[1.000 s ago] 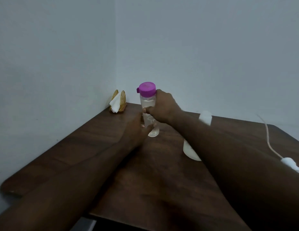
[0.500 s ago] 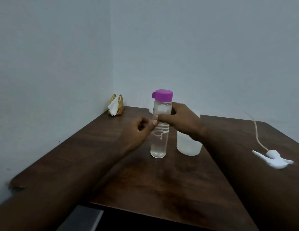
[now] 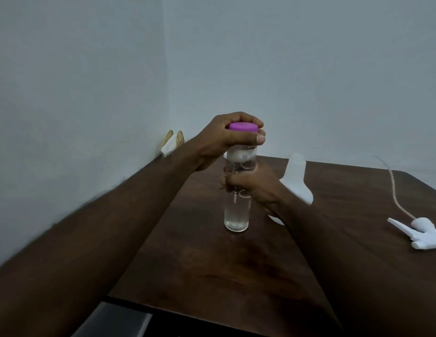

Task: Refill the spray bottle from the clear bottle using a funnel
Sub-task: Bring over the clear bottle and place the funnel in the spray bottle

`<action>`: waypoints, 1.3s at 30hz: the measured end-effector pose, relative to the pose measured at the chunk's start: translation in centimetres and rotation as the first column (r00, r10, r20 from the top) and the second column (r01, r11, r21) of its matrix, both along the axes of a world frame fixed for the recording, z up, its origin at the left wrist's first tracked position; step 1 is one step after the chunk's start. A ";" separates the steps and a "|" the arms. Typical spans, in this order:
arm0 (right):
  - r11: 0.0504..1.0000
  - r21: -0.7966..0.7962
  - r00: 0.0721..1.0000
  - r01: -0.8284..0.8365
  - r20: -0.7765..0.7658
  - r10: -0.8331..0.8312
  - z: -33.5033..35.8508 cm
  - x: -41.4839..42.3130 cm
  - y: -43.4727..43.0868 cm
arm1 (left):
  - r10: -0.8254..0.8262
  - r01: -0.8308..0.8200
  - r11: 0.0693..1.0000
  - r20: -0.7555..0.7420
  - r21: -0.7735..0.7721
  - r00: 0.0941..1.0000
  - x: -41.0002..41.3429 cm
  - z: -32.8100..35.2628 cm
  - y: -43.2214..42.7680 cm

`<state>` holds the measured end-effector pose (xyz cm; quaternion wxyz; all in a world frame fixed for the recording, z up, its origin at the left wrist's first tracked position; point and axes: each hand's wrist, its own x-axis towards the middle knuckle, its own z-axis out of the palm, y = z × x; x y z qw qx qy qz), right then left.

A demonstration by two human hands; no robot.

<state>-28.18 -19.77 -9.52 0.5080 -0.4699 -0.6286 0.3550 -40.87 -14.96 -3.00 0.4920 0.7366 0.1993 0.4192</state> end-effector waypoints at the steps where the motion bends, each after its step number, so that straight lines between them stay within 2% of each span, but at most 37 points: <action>1: 1.000 0.010 1.000 0.016 -0.009 -0.016 -0.2 0.0 0.2 | -0.018 0.018 1.000 0.027 -0.013 0.999 0.3 -0.2 0.0; 10: 0.983 0.143 0.993 0.118 -0.025 -0.116 -1.3 -0.8 1.1 | 0.132 -0.139 0.988 0.105 0.070 0.986 1.2 -0.6 -0.8; 16: 0.992 0.100 0.997 0.080 -0.027 -0.078 -1.0 -0.6 0.3 | 0.016 -0.017 1.000 0.025 0.020 1.000 0.9 0.4 -1.0; 24: 0.975 0.159 0.987 0.157 -0.056 -0.150 -1.4 -1.9 0.5 | 0.061 -0.043 0.995 0.220 -0.086 0.973 1.1 -1.0 -1.2; 28: 0.975 0.187 0.988 0.124 -0.112 -0.104 -0.9 -4.7 1.2 | 0.179 -0.148 0.980 0.275 -0.130 0.945 -0.9 -1.1 -0.4; 31: 0.980 0.185 0.990 0.066 -0.132 -0.042 -1.2 -7.7 3.0 | 0.308 -0.288 0.951 0.266 -0.112 0.914 -3.7 -1.3 0.6; 37: 0.980 0.195 0.999 0.026 -0.049 -0.016 -1.9 -12.5 5.3 | 0.516 -0.531 0.845 0.169 0.056 0.840 -8.8 -2.3 1.6; 39: 0.992 0.126 0.997 0.003 -0.074 0.006 -2.0 -12.7 5.9 | 0.559 -0.570 0.814 0.116 0.110 0.821 -9.1 -2.9 1.9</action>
